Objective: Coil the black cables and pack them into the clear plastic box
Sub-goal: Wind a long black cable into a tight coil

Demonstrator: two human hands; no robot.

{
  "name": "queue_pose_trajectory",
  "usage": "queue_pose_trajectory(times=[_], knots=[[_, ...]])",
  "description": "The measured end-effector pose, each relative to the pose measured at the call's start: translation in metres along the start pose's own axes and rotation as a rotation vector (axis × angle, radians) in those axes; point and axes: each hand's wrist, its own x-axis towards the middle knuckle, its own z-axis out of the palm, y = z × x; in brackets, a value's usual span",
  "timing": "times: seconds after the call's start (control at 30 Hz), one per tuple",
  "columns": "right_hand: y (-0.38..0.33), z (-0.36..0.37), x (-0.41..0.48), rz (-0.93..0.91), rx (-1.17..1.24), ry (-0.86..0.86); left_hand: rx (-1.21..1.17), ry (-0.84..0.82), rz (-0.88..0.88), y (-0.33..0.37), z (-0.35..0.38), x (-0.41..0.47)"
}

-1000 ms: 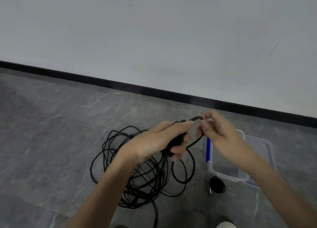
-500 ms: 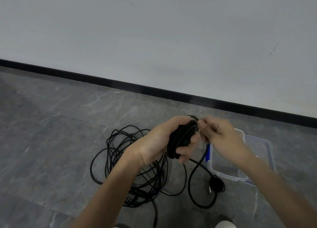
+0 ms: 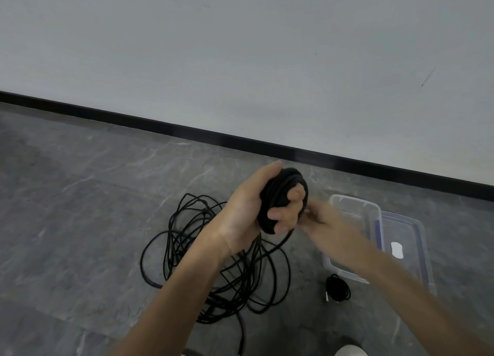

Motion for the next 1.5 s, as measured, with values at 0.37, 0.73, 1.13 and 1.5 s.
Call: queue_pose_trajectory(times=[0.37,0.73,1.13,1.5], knots=[[-0.018,0.02,-0.008,0.003,-0.077,-0.026,-0.003,0.417,0.262,0.003,-0.002,0.004],[-0.033,0.037,-0.02,0.266,0.271,-0.17,0.072,0.713,0.412,0.0,-0.006,0.008],[-0.036,0.032,-0.02,0.27,0.175,-0.201,0.369,0.796,0.44,0.0,0.001,0.005],[-0.023,0.027,-0.021,0.253,-0.127,-0.231,0.727,0.766,0.405,-0.01,0.001,0.007]])
